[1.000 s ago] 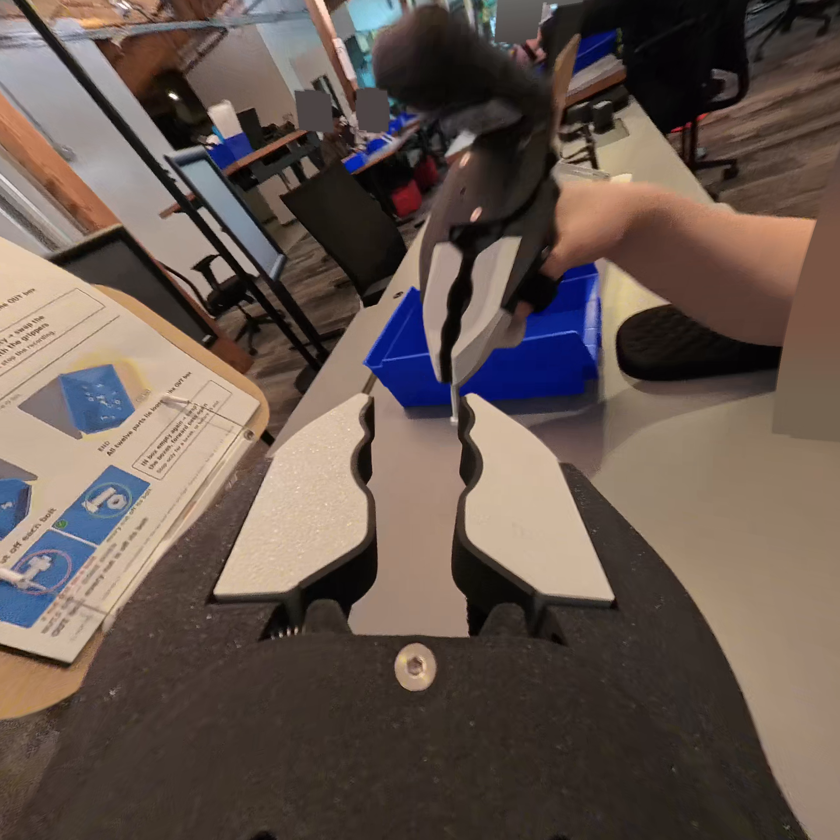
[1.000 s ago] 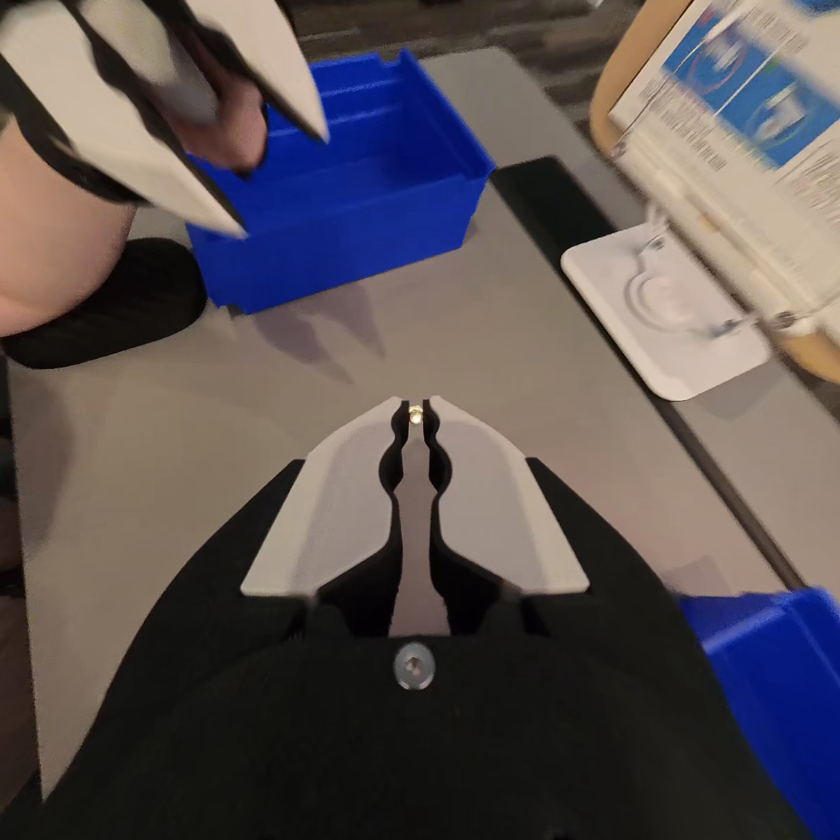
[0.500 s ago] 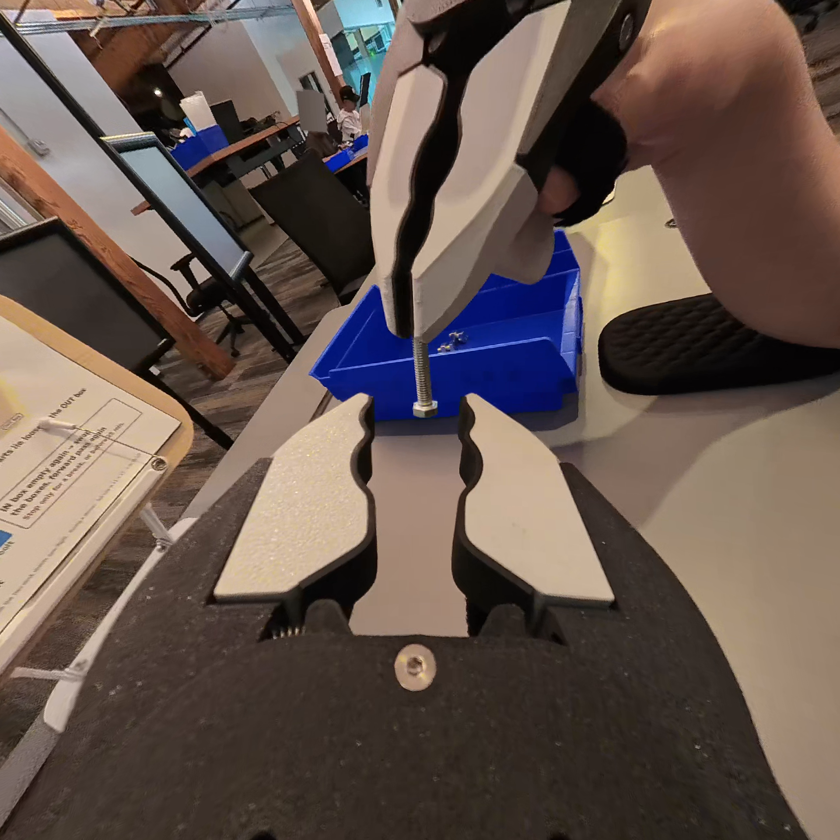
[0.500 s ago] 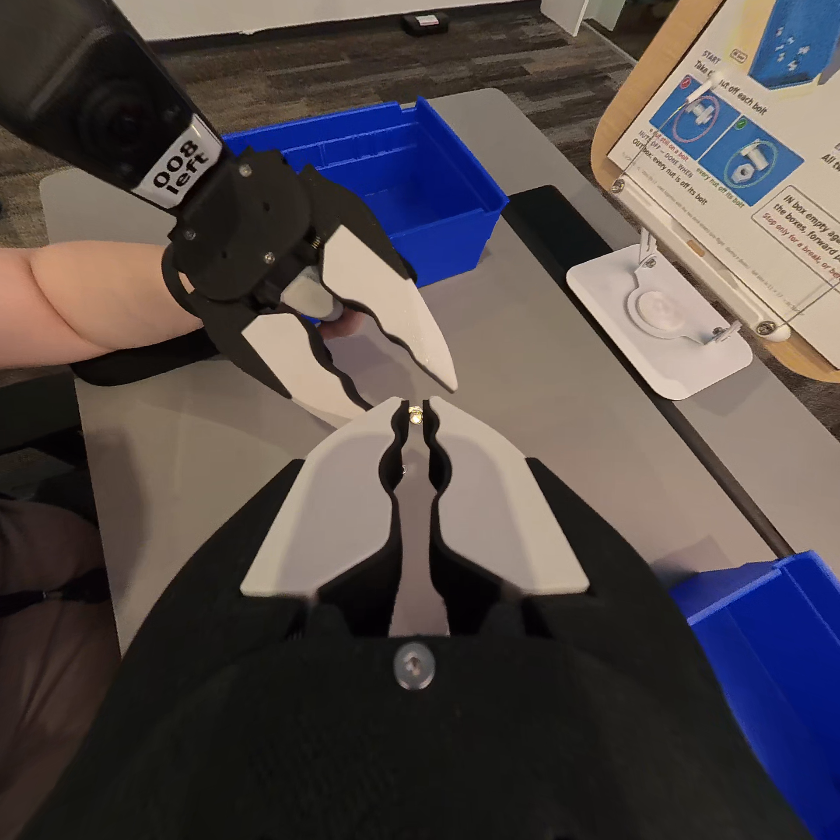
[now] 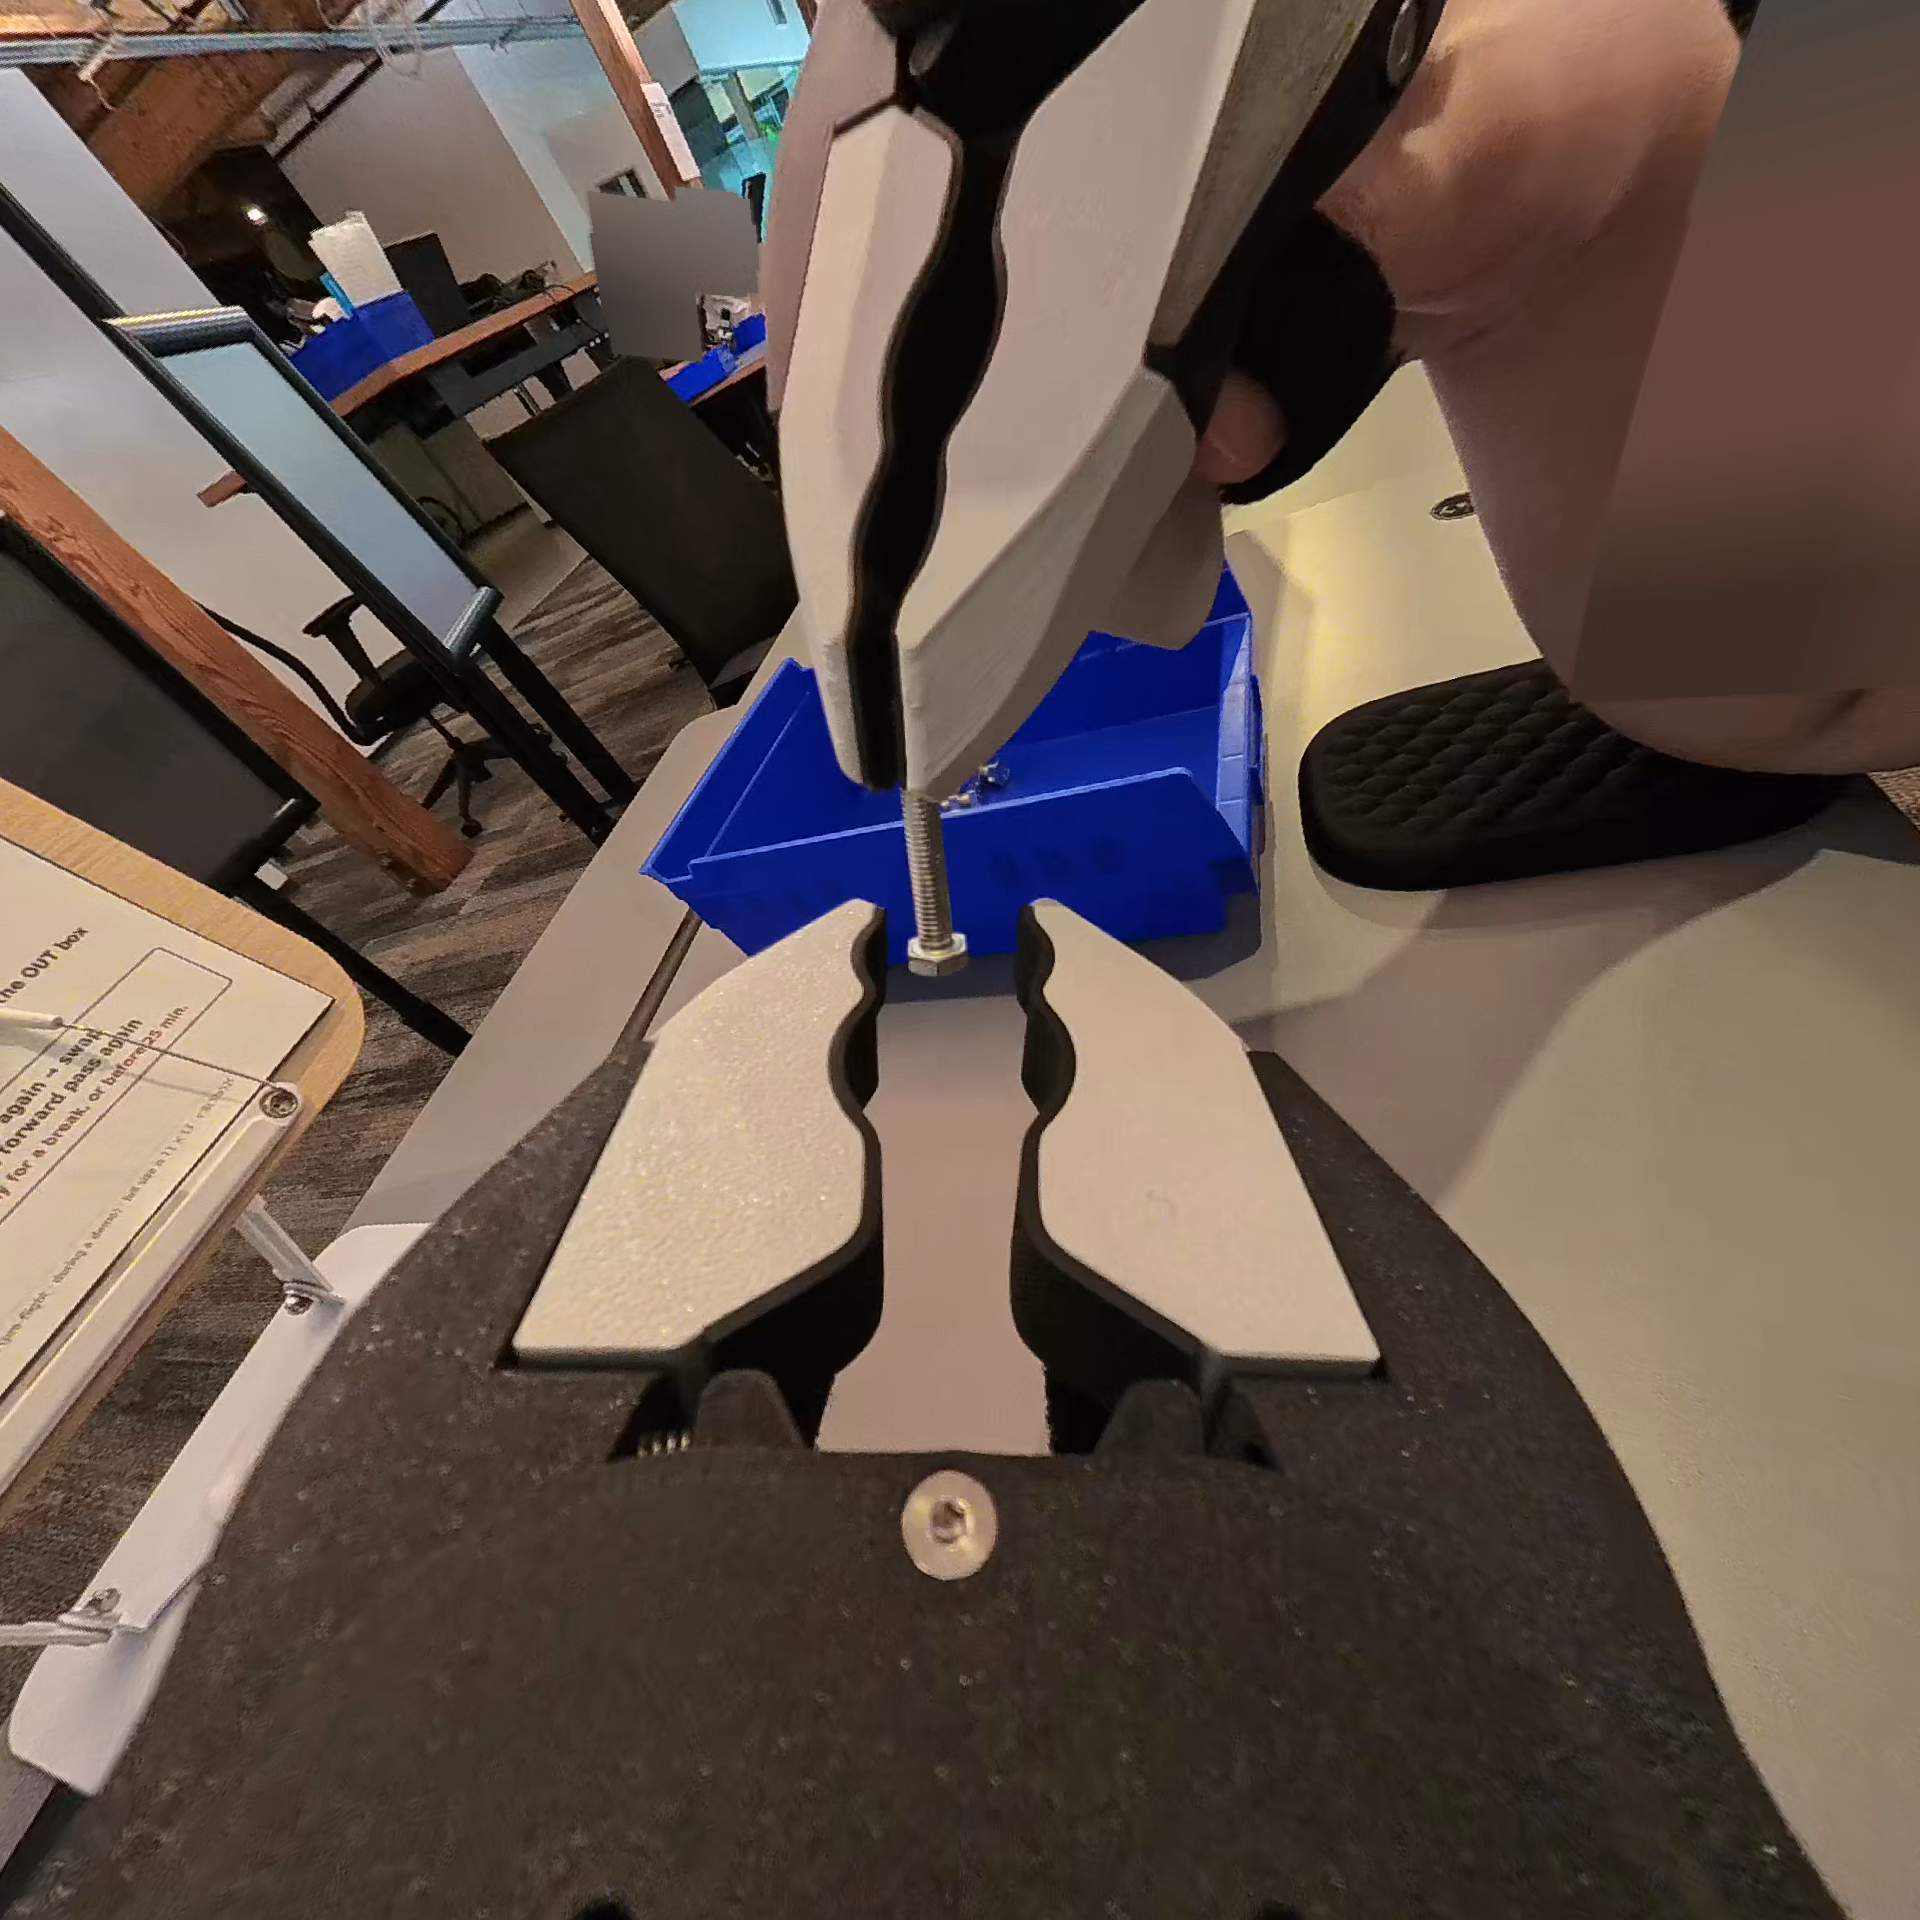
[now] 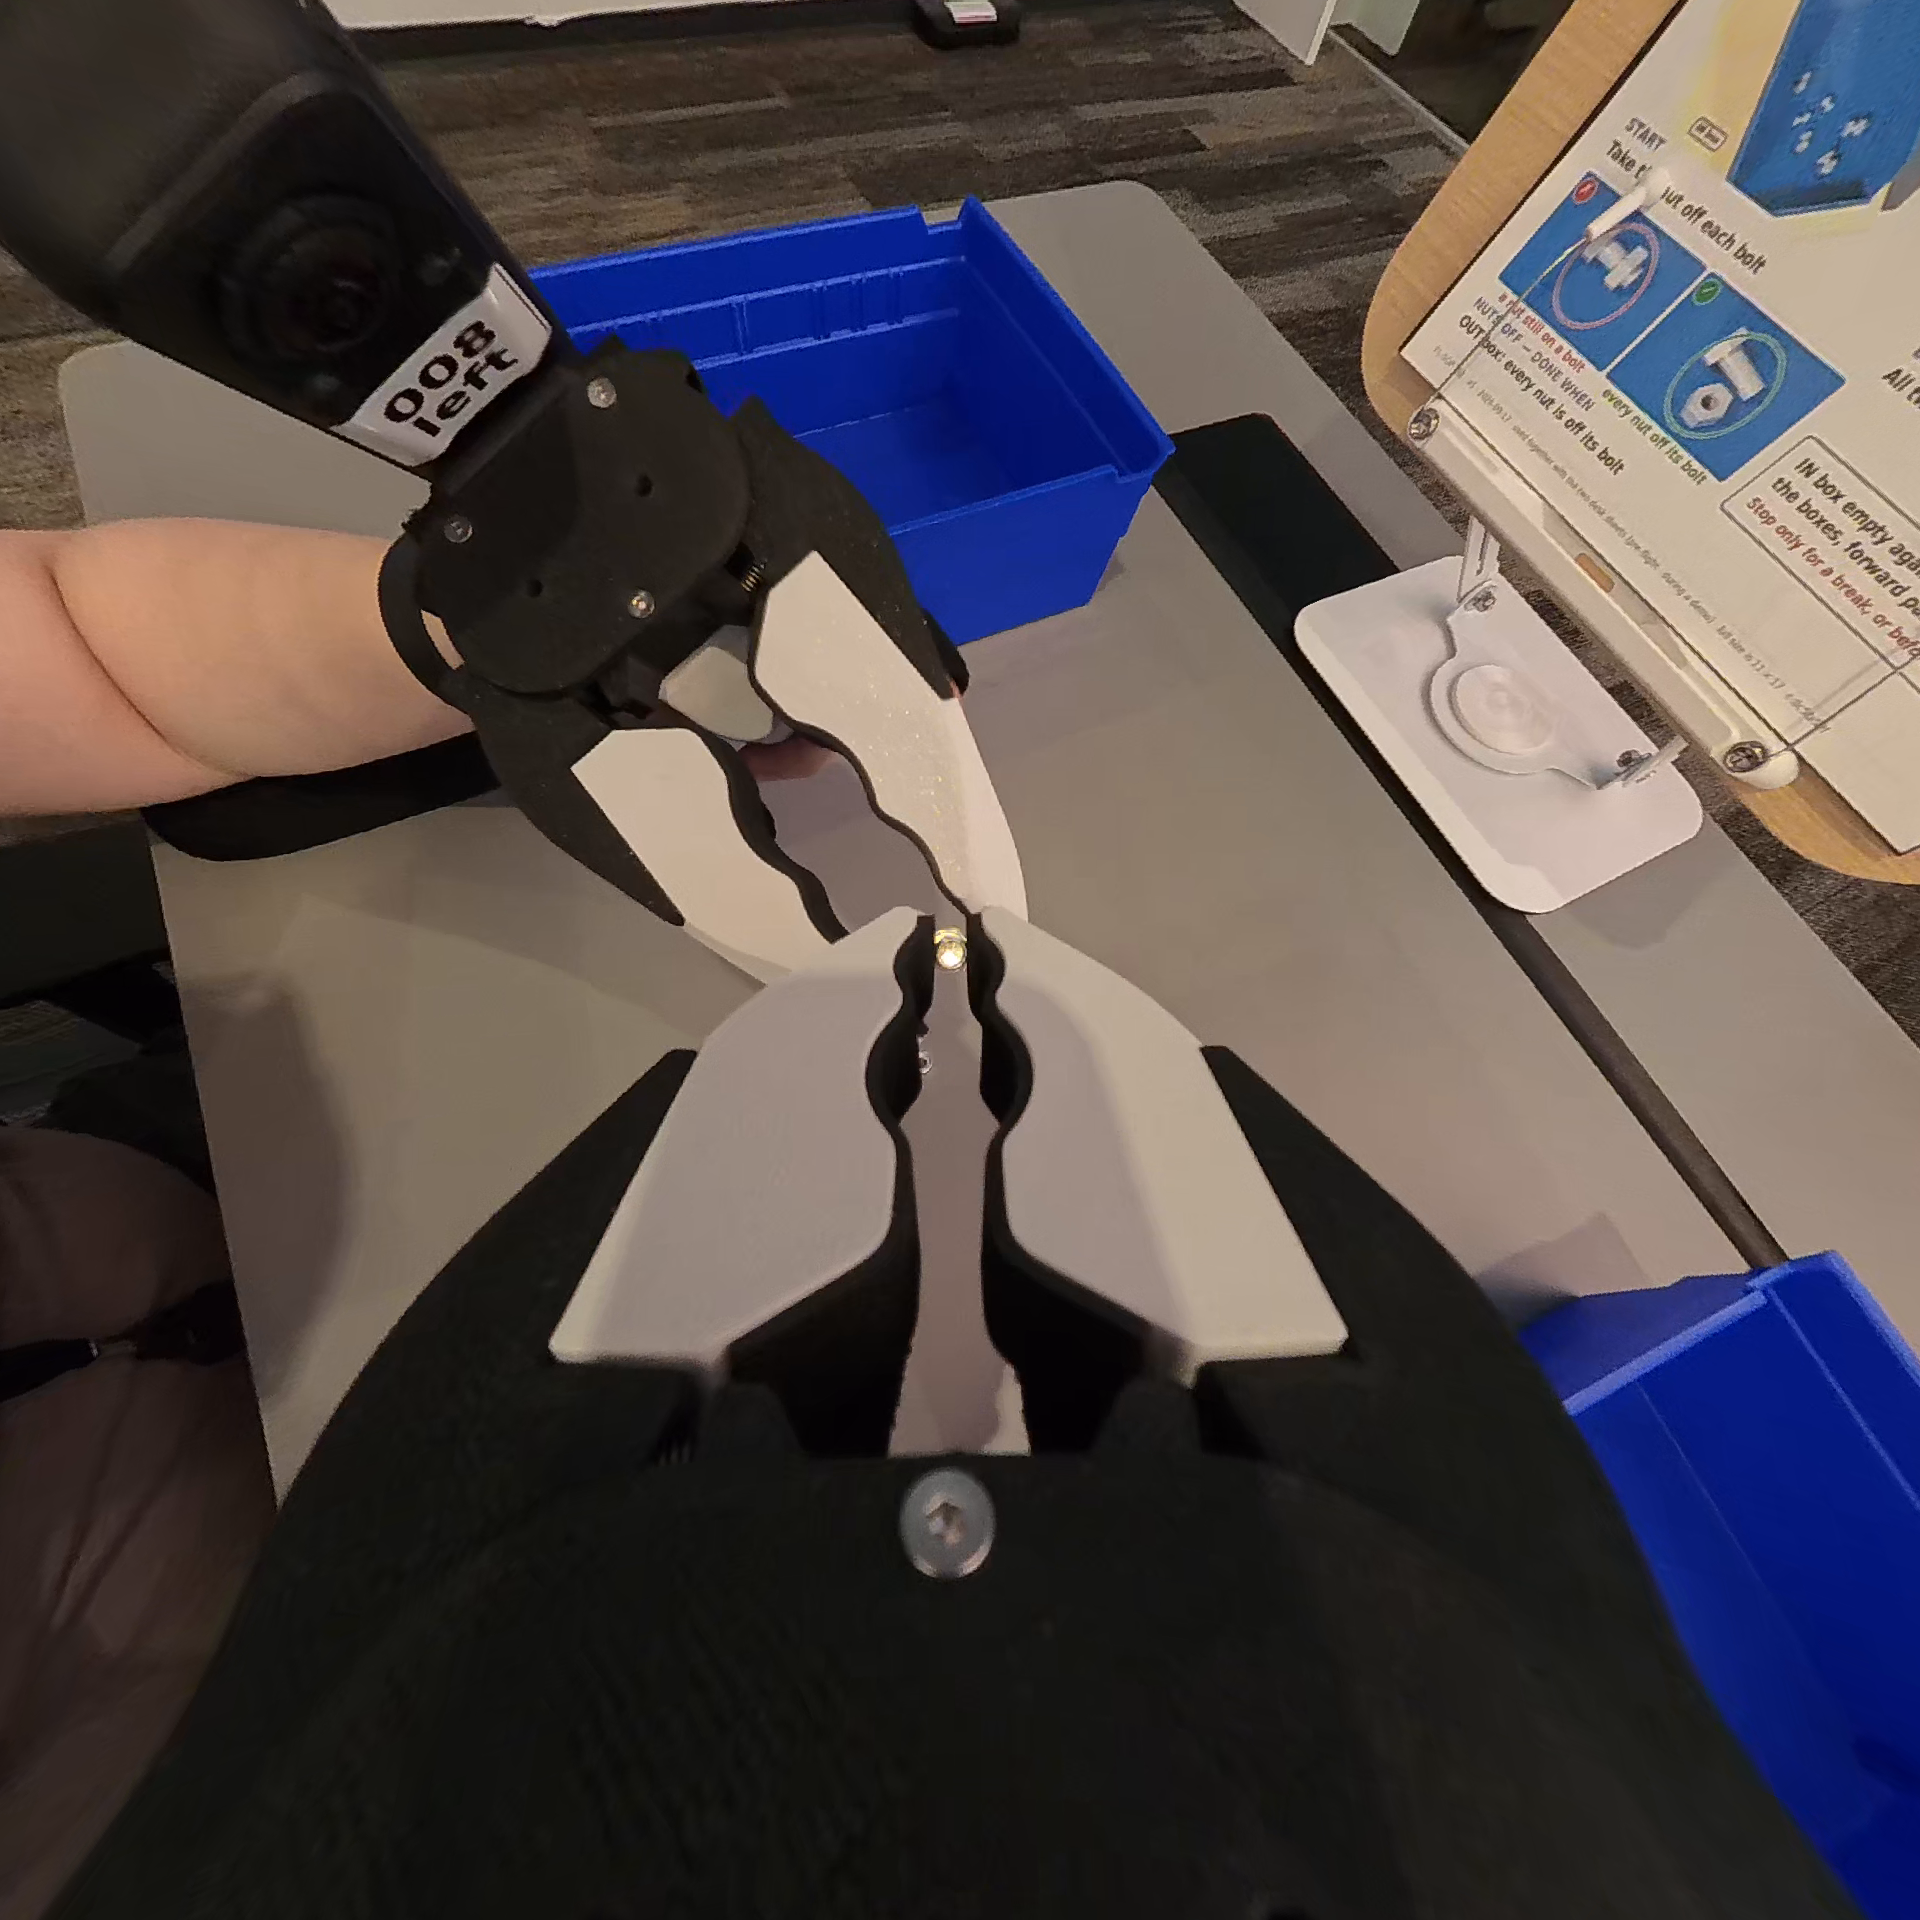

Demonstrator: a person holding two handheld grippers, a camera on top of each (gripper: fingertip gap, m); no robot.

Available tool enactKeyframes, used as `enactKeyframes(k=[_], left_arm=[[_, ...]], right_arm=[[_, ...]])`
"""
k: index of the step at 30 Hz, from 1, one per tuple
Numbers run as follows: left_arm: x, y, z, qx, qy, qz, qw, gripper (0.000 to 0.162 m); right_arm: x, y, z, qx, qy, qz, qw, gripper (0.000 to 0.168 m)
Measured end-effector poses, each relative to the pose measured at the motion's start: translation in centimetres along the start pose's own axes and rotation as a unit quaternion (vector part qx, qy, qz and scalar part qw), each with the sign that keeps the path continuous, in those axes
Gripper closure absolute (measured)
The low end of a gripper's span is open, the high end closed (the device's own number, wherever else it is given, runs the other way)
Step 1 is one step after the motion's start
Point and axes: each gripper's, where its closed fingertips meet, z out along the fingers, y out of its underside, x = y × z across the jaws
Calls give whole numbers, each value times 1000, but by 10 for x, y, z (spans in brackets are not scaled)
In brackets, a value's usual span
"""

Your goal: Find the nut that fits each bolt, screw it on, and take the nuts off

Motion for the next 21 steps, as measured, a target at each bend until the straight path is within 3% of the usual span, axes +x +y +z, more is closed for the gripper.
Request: enactKeyframes(k=[21], left_arm=[[3, 0, 0, -8, 10, -1, 1000, 144]], right_arm=[[0, 2, -1, -5, 3, -4, 1000, 162]])
